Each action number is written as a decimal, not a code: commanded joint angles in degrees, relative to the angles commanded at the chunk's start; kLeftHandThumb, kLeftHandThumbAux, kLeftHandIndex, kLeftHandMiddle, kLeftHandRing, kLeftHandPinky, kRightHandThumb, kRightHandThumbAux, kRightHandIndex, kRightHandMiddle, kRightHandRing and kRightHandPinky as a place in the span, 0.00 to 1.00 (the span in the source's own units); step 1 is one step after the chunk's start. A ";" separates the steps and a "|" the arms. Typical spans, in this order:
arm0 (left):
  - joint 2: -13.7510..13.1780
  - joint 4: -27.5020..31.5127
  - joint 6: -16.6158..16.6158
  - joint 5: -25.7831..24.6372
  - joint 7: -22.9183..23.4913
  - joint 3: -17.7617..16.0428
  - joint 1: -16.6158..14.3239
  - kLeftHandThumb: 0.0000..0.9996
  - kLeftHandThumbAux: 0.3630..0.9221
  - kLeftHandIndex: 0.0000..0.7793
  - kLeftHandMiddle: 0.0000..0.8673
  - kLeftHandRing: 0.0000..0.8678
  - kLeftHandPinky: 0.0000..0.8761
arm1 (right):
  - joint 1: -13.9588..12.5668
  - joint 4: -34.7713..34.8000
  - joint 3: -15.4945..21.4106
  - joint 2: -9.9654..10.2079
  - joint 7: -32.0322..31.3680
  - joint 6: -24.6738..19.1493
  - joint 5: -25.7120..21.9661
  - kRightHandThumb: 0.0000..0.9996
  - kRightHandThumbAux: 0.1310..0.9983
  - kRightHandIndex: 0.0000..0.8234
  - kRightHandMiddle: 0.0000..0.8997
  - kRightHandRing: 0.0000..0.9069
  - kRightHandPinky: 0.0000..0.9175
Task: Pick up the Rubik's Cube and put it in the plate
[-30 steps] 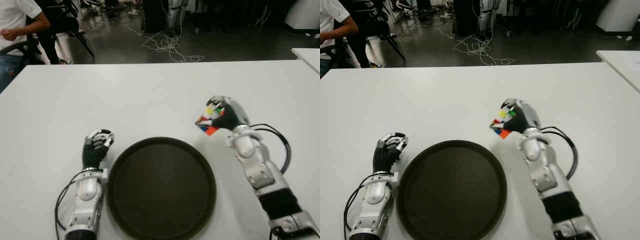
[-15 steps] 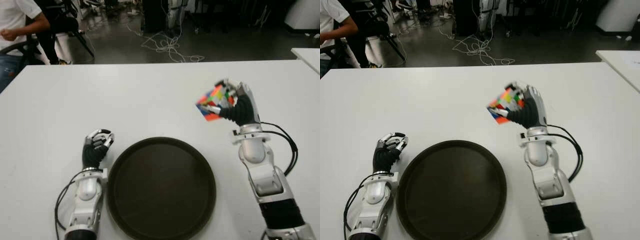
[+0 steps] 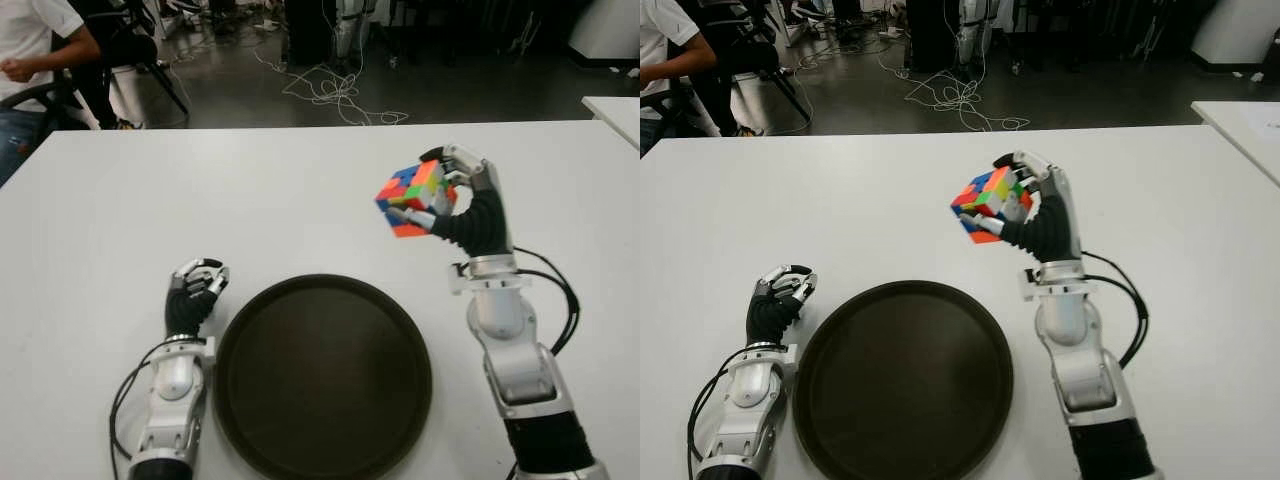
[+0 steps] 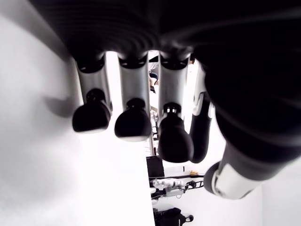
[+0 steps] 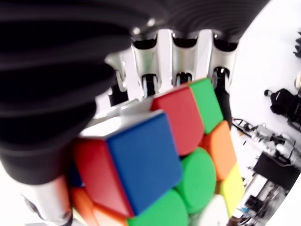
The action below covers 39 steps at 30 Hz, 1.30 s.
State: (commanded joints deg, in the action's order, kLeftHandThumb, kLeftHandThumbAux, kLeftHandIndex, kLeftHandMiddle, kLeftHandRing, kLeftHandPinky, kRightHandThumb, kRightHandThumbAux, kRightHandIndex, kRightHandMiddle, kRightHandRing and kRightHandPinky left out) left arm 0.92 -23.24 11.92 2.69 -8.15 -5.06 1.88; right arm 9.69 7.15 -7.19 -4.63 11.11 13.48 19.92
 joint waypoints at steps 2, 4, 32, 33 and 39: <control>0.11 0.01 0.03 -0.10 -0.09 -0.04 -0.01 0.71 0.61 0.57 0.93 0.95 0.92 | 0.28 -0.62 -0.33 -0.19 -0.66 1.69 -0.38 0.20 0.78 0.84 0.91 0.92 0.89; 0.22 0.02 0.00 -0.09 -0.27 -0.09 -0.02 0.71 0.62 0.57 0.93 0.95 0.91 | 0.42 -1.36 -0.76 -0.25 -1.15 3.55 -0.59 0.19 0.78 0.85 0.91 0.92 0.89; 0.79 -0.46 1.51 -0.14 -1.35 -0.57 -0.28 0.70 0.62 0.57 0.94 0.95 0.92 | 1.25 7.11 -16.03 -6.50 -32.08 -14.93 0.55 0.00 0.79 0.85 0.89 0.90 0.86; 0.84 -0.35 1.38 0.05 -1.55 -0.50 -0.23 0.70 0.62 0.57 0.94 0.95 0.92 | 2.33 7.40 -17.30 -7.63 -34.15 -15.85 2.29 0.00 0.79 0.85 0.89 0.90 0.85; 0.82 0.18 0.11 0.94 -2.36 -0.12 -0.13 0.70 0.61 0.57 0.93 0.95 0.92 | 4.86 8.25 -20.73 -10.21 -38.82 -18.33 7.60 0.00 0.80 0.71 0.82 0.84 0.77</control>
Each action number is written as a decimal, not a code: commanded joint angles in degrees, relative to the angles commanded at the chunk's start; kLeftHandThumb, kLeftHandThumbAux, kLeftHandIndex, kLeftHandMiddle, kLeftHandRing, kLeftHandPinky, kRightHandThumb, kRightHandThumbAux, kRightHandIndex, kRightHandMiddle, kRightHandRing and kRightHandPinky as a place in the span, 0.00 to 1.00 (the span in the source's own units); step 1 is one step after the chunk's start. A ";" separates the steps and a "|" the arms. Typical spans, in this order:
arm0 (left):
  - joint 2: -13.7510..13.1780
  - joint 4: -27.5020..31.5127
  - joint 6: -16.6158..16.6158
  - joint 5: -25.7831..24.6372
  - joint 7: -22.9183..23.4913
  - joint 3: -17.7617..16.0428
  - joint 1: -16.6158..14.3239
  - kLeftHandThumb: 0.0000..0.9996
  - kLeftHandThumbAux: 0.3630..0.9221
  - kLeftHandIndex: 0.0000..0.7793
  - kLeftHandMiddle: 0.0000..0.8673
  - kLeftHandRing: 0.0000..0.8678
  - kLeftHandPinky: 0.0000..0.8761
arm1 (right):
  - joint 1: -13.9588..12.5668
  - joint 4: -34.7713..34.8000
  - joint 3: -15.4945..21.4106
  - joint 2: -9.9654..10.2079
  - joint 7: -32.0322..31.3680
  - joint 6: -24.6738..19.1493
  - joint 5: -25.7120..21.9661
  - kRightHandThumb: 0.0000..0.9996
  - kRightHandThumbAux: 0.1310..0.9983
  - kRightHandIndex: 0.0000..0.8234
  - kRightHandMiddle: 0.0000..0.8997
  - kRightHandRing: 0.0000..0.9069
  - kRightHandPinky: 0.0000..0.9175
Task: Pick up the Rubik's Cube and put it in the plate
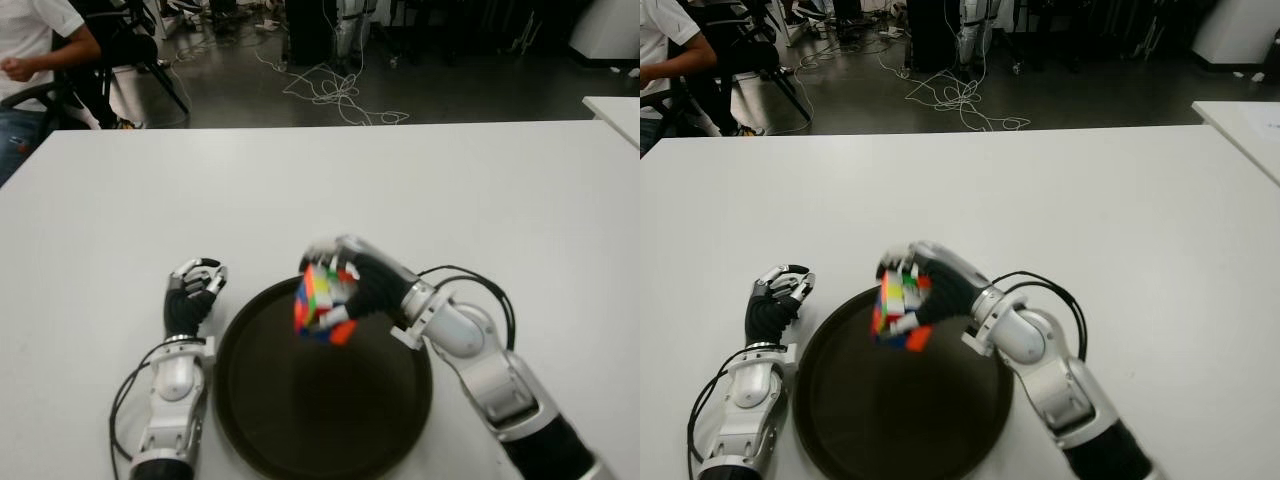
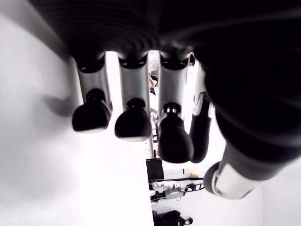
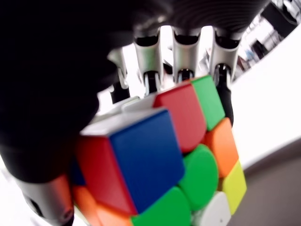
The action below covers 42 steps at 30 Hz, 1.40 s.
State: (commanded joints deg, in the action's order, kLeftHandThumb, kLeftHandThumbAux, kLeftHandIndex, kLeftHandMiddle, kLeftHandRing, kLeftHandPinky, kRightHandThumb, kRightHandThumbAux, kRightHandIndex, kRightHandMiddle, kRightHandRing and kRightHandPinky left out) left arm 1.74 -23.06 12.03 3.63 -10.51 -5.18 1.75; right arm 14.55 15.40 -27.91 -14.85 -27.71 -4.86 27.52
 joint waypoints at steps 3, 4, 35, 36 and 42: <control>-0.09 0.28 -0.95 0.60 -0.45 0.19 -0.03 0.70 0.61 0.57 0.93 0.95 0.92 | 0.76 -0.82 -1.38 -0.25 -0.48 -0.10 2.22 0.00 0.82 0.68 0.80 0.82 0.75; -0.10 0.25 -1.28 0.76 -0.61 0.20 -0.09 0.70 0.61 0.57 0.93 0.95 0.92 | 1.18 -2.62 -2.29 -0.05 0.03 0.43 3.35 0.00 0.82 0.65 0.77 0.79 0.72; 0.16 0.06 -0.40 -0.82 0.54 0.04 -0.26 0.70 0.61 0.57 0.94 0.95 0.93 | 5.34 -6.41 -9.27 -1.93 -8.04 -2.59 18.12 0.00 0.88 0.38 0.34 0.34 0.31; 0.14 0.10 -0.35 -0.73 0.49 0.06 -0.20 0.70 0.61 0.57 0.94 0.95 0.93 | 5.38 -6.64 -9.26 -1.99 -7.79 -2.16 18.06 0.00 0.88 0.38 0.34 0.34 0.32; 0.00 0.12 -0.07 -0.09 0.23 0.31 0.04 0.70 0.61 0.57 0.94 0.95 0.93 | 5.35 -7.78 -9.04 -1.77 -7.04 -0.98 17.77 0.00 0.89 0.37 0.33 0.33 0.31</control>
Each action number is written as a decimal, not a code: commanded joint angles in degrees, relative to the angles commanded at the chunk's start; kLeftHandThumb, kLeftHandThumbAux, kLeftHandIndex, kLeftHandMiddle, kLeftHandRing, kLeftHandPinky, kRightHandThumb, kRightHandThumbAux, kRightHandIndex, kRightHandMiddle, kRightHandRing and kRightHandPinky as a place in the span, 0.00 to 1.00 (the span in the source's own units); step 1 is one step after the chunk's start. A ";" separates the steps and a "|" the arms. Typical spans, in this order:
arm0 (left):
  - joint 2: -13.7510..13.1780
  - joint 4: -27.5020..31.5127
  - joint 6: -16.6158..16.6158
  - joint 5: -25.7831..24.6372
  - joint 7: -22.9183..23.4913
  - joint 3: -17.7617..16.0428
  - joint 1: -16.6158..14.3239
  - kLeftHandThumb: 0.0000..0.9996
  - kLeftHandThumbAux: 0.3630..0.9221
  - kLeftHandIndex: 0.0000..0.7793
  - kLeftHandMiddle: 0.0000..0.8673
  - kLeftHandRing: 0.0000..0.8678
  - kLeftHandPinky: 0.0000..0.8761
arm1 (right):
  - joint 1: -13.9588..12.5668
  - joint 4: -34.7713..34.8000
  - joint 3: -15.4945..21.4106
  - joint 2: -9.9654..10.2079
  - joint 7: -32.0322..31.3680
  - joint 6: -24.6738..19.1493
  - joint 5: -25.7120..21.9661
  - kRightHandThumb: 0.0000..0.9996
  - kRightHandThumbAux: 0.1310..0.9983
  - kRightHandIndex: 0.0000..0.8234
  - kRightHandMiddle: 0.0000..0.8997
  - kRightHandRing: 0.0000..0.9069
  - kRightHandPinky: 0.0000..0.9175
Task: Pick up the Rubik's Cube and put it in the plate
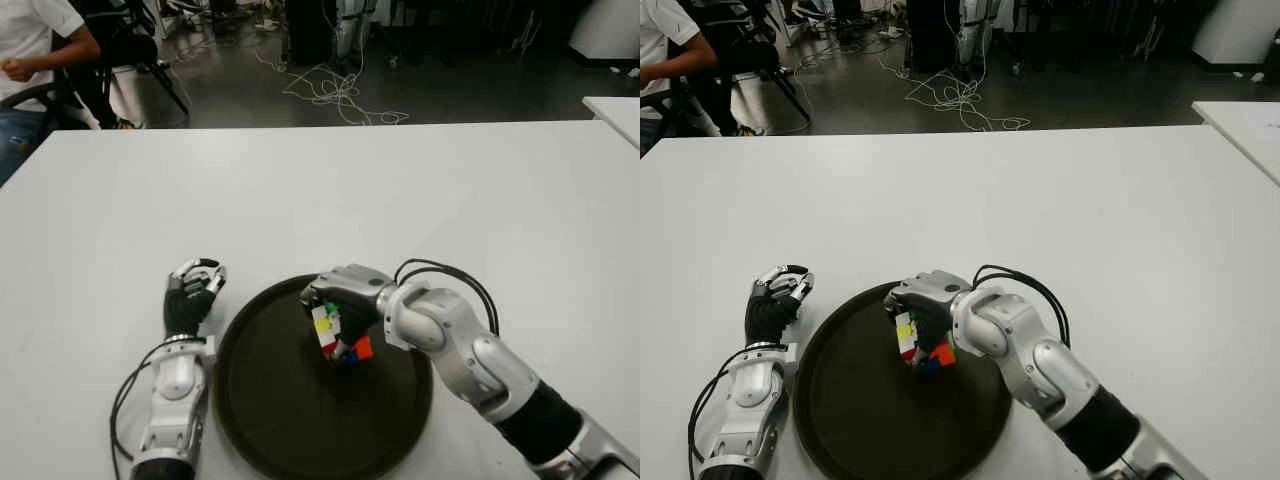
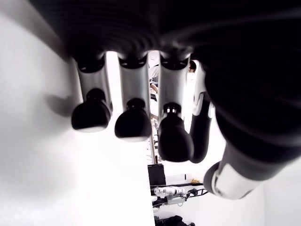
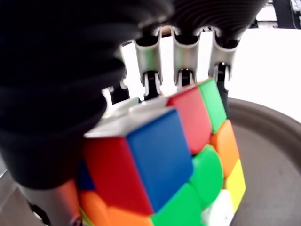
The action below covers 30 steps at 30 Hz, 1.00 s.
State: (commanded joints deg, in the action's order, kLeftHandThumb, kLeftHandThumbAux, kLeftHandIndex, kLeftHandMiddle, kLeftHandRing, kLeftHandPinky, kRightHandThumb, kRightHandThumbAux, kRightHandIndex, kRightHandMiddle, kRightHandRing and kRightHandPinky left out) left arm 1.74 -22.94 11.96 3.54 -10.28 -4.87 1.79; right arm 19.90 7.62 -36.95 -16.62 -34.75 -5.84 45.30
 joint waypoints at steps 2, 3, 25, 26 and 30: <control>0.04 0.05 0.03 0.08 -0.02 0.00 0.04 0.70 0.61 0.57 0.94 0.95 0.93 | -0.03 -0.16 0.03 0.12 0.12 0.03 0.09 0.00 0.89 0.37 0.33 0.33 0.31; 0.07 0.09 0.04 0.13 -0.05 0.00 0.08 0.70 0.61 0.57 0.94 0.95 0.93 | -0.07 -0.18 0.05 0.16 0.21 0.06 0.13 0.00 0.89 0.37 0.33 0.33 0.31; 0.44 0.44 -1.44 -0.49 -0.03 -0.31 -0.08 0.70 0.61 0.57 0.94 0.95 0.93 | -4.15 -0.86 5.87 4.48 3.87 2.89 -15.52 0.00 0.89 0.20 0.23 0.22 0.18; 0.41 0.50 -1.56 -0.47 0.00 -0.29 -0.07 0.71 0.61 0.57 0.94 0.95 0.93 | -4.04 -0.84 6.15 4.43 2.81 2.97 -17.21 0.00 0.89 0.17 0.21 0.20 0.15; -0.15 1.80 -3.37 0.23 0.42 0.29 0.21 0.71 0.61 0.57 0.94 0.96 0.94 | -3.87 -1.71 6.78 4.38 0.50 4.84 -22.63 0.00 0.89 0.10 0.13 0.12 0.10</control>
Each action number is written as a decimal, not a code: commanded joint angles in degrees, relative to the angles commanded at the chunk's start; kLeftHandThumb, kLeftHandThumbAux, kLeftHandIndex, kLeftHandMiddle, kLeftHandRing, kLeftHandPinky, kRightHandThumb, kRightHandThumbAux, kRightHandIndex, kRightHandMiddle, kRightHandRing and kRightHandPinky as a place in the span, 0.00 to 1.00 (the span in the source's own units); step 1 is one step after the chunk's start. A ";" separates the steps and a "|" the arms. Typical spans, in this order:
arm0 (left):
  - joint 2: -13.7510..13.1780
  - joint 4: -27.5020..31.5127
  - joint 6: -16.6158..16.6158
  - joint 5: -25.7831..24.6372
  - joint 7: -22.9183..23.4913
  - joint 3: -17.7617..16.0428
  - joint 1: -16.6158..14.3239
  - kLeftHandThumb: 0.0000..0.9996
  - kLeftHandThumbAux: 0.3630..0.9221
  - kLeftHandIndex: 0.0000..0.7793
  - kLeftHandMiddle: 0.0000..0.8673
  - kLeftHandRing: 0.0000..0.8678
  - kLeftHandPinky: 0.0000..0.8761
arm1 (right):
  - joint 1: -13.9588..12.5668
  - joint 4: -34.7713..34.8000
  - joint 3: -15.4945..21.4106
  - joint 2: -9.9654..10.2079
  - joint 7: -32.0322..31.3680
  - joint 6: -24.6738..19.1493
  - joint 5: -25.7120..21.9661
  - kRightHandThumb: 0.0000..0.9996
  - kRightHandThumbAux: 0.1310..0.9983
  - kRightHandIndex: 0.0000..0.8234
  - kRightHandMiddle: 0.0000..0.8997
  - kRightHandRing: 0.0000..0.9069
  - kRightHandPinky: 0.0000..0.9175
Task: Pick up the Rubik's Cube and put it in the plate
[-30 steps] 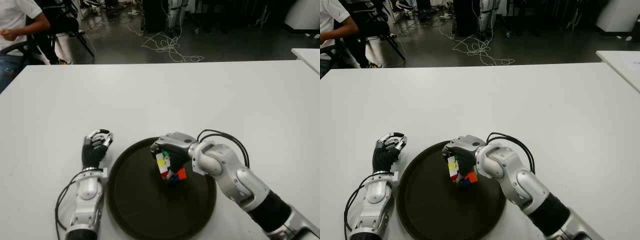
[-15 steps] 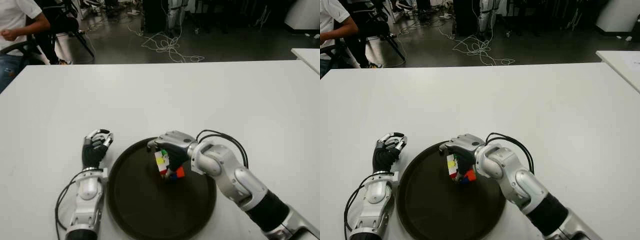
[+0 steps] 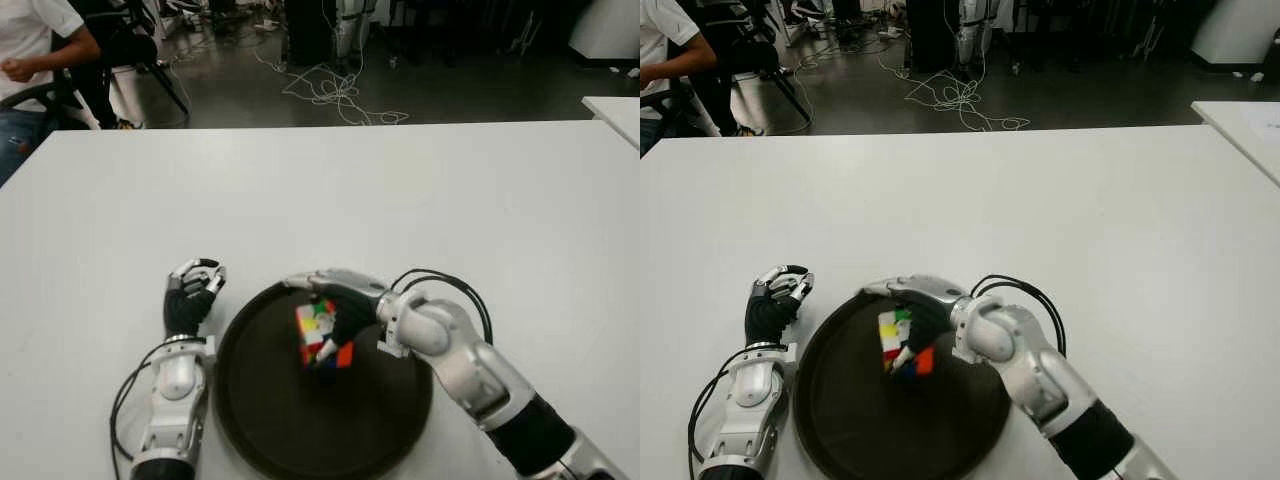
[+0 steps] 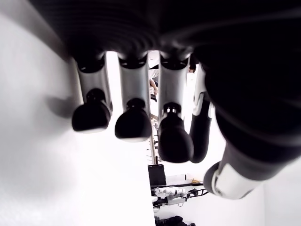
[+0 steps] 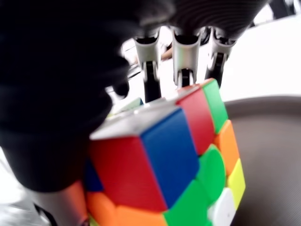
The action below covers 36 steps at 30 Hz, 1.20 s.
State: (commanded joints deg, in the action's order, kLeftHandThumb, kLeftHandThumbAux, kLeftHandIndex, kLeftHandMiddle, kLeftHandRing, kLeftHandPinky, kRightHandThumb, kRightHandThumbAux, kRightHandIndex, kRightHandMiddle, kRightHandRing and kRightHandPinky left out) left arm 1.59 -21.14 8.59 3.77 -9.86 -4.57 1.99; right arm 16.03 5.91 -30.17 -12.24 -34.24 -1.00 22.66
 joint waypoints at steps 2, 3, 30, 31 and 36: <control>-0.13 0.73 -0.83 0.35 -0.04 0.22 0.18 0.71 0.61 0.57 0.94 0.96 0.94 | 0.22 -0.40 -0.02 -0.29 -0.32 0.84 -0.87 0.00 0.90 0.07 0.10 0.09 0.08; -0.18 1.22 -1.32 0.53 -0.07 0.35 0.32 0.71 0.61 0.57 0.94 0.96 0.94 | 0.36 -0.56 -0.01 -0.38 -0.51 1.05 -1.25 0.00 0.90 0.06 0.08 0.07 0.07; -0.33 8.14 -9.58 4.31 -1.46 2.16 2.22 0.71 0.62 0.57 0.90 0.92 0.89 | 0.90 0.14 0.07 -0.99 -0.35 -0.42 -1.51 0.00 0.89 0.00 0.00 0.00 0.03; -0.31 8.08 -9.57 4.28 -1.46 2.13 2.19 0.71 0.62 0.57 0.90 0.92 0.89 | 0.99 0.13 -0.02 -1.07 -0.43 -0.58 -1.35 0.00 0.89 0.00 0.00 0.00 0.03; -0.30 8.05 -9.56 4.19 -1.39 2.05 2.15 0.71 0.61 0.57 0.91 0.92 0.90 | 1.42 -0.02 -0.33 -1.45 -0.41 -0.52 -0.79 0.00 0.89 0.00 0.00 0.00 0.02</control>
State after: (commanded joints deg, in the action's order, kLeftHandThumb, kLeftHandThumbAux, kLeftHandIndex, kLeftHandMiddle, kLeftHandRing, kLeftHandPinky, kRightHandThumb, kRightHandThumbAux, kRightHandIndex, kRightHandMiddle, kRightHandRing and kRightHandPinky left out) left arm 1.29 -13.10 -0.96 7.96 -11.25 -2.52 4.14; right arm 17.45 5.89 -30.50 -13.69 -34.65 -1.52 21.88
